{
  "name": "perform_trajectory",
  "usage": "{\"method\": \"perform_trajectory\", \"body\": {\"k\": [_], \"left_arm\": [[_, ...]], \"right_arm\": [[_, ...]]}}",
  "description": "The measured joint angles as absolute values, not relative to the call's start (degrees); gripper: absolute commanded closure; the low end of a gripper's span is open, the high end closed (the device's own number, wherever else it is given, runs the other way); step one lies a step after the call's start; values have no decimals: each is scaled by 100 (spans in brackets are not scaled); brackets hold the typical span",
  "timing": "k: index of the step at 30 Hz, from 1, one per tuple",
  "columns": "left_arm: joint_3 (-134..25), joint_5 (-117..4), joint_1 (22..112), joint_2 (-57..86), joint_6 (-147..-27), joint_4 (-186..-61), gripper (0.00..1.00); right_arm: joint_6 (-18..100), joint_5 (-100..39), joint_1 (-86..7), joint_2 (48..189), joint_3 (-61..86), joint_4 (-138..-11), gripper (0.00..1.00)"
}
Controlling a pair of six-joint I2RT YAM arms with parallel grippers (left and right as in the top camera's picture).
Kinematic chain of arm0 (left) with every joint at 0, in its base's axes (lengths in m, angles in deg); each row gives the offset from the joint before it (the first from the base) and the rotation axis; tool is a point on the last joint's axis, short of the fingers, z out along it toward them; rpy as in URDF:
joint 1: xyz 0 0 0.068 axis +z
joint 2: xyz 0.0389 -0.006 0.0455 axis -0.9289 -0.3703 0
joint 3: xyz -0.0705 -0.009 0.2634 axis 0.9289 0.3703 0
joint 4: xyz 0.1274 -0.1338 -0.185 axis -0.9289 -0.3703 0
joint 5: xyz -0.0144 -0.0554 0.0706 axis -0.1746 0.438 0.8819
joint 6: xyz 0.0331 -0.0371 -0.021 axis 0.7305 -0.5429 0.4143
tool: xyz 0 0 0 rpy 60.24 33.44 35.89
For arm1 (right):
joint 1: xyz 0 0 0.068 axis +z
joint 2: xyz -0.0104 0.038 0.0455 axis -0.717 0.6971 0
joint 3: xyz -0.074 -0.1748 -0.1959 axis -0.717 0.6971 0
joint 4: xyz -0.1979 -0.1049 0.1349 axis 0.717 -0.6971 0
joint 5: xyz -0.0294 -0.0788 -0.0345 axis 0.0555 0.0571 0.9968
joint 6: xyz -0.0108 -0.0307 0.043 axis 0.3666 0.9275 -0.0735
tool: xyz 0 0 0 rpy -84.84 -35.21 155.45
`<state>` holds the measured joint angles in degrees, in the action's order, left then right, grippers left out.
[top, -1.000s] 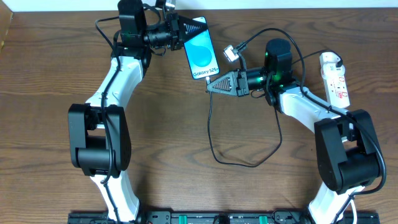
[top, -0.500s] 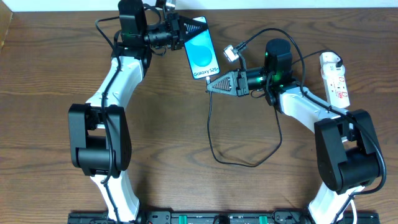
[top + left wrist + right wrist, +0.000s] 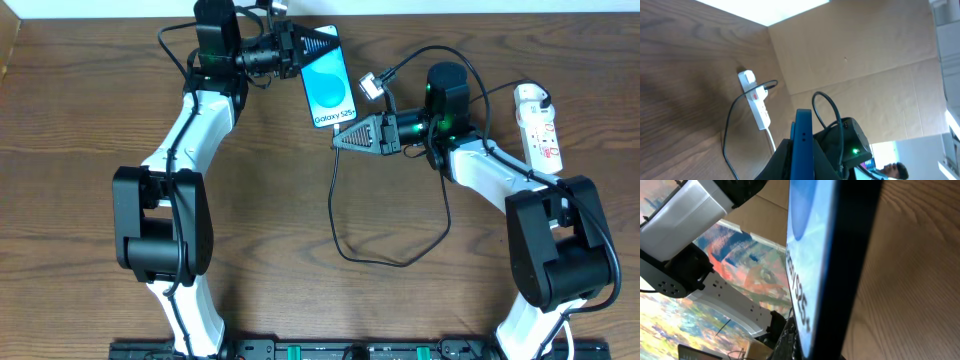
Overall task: Plug charger to phone and switch on socket
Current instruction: 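Push the connector into the phone's port with the right gripper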
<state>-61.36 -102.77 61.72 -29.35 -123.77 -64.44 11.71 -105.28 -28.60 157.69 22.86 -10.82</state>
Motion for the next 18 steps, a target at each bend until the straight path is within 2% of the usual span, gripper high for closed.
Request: {"method": "perform_trajectory", "body": {"k": [7,18], "left_arm": [[-6136,-10652,6168,-2935,-12353,-5936,92],[-6136,-10816,6161,-2935,-12331,-5904,92]], "right_arm": [[1171,-10554,-2857,15769,2286,-1076,99],[1171,-10639,-2849,15769,2286,-1076,99]]}}
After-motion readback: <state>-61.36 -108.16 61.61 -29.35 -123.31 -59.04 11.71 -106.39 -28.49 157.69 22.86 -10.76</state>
